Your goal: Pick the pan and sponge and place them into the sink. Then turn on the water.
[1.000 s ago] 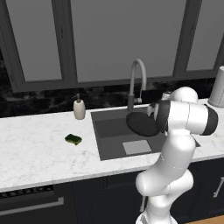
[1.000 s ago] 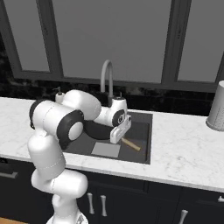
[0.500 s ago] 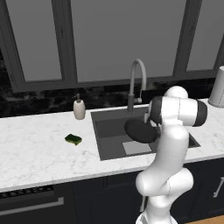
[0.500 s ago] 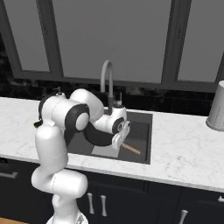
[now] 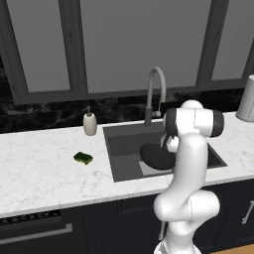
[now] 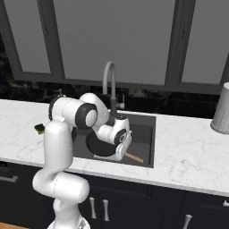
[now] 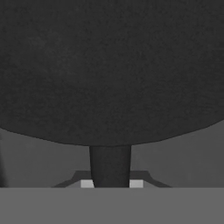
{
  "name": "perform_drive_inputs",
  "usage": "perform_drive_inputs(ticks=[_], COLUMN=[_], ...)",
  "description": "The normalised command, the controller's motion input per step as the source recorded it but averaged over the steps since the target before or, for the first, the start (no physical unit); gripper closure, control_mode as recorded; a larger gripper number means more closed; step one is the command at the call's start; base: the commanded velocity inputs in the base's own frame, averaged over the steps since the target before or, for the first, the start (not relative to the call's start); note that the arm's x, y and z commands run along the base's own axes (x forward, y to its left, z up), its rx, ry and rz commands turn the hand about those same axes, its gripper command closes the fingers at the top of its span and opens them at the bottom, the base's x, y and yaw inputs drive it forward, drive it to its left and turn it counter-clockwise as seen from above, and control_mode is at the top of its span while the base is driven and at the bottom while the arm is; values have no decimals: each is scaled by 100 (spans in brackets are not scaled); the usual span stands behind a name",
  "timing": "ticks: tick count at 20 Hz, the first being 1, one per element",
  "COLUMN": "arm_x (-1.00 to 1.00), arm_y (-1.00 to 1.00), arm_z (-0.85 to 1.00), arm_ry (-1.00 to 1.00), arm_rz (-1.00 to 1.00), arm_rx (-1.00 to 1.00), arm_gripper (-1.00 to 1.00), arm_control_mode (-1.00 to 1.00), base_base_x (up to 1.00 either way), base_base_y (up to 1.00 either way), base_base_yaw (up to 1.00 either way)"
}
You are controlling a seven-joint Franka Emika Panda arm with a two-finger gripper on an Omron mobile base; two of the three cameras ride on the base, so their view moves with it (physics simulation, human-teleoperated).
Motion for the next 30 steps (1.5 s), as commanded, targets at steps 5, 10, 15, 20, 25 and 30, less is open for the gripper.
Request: perform_drive_inputs(ticks=[5,10,15,20,25,30], arm_x=[18,18,20,25,22,9], arm_y=[0,0,3,7,0,0], arm_z=[-47,-42,-40,-34,-24,-12], arm_ry=[0,0,0,0,0,0], arm_rz=[5,5,4,0,0,2], arm_rx=[0,1,2,5,6,5], arm_gripper=[100,100,100,100,100,-100], arm_control_mode=[-100,-100,-100,-100,-100,-100], base_base_x=[0,0,0,0,0,0], base_base_y=[0,0,0,0,0,0], base_base_yaw=[0,0,0,0,0,0])
